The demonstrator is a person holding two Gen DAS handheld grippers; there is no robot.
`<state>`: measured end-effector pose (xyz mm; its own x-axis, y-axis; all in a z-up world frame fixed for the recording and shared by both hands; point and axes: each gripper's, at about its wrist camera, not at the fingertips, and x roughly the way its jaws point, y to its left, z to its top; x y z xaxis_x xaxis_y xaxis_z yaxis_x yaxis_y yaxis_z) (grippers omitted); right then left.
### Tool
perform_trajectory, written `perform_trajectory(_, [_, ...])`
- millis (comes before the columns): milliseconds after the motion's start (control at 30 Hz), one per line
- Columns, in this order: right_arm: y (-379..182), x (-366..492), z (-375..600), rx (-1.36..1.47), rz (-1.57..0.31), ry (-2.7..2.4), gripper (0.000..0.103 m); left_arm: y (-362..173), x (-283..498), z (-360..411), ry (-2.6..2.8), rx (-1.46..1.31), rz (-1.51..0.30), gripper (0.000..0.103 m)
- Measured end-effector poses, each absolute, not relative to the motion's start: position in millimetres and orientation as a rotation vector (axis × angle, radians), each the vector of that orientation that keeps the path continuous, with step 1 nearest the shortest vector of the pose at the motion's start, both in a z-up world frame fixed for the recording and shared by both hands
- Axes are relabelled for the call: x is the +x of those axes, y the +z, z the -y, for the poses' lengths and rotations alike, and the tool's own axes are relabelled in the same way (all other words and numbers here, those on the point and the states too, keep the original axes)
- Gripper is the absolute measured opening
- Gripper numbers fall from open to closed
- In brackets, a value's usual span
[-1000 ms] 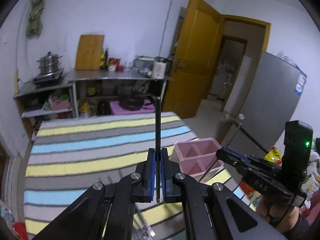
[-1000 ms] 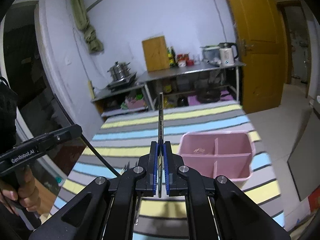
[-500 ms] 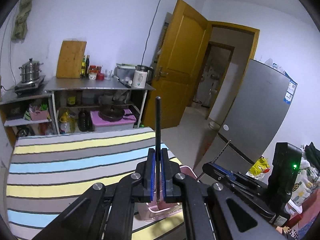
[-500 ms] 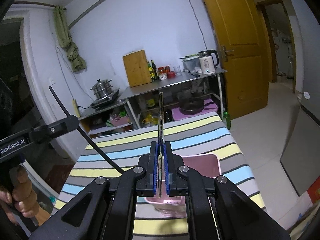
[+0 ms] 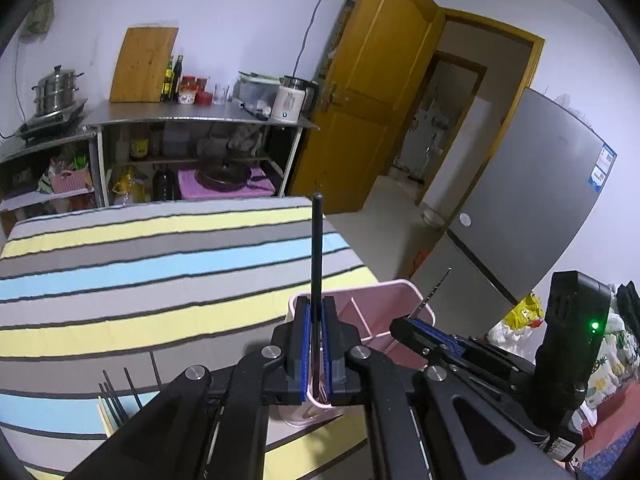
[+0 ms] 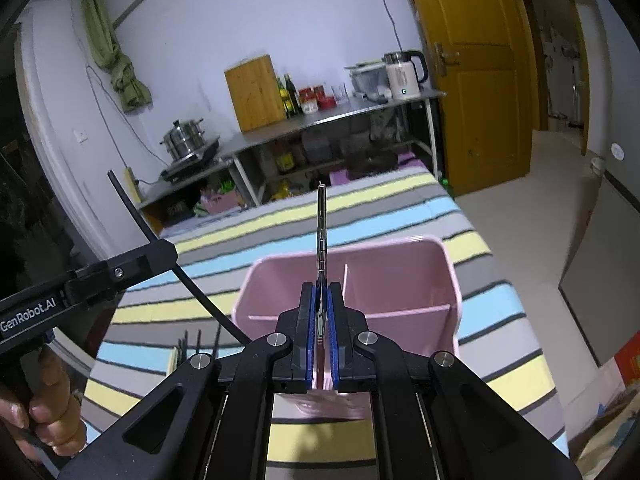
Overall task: Organize utensils
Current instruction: 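Lift both held chopsticks upright and carry them over the pink holder, then lower the chopsticks into the holder and open both tools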
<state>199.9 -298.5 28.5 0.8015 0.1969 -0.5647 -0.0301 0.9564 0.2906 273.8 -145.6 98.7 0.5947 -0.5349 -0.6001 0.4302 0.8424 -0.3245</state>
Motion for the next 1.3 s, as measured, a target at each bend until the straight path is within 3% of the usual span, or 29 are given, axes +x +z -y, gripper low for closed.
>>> perform_trajectory(367, [21, 196, 301, 0.278, -0.663, 0.119, 0.007, 88, 265, 141, -0.559, -0.156, -0.758, 0.006])
perform_trajectory(600, [32, 180, 303, 0.273, -0.638, 0.109, 0.013, 97, 246, 127, -0.553, -0.17, -0.73, 0.01])
perform_trajectory(1300, [34, 105, 241, 0.193, -0.585, 0.24, 0.013, 72, 140, 27, -0.38, -0.143, -0.667, 0.01])
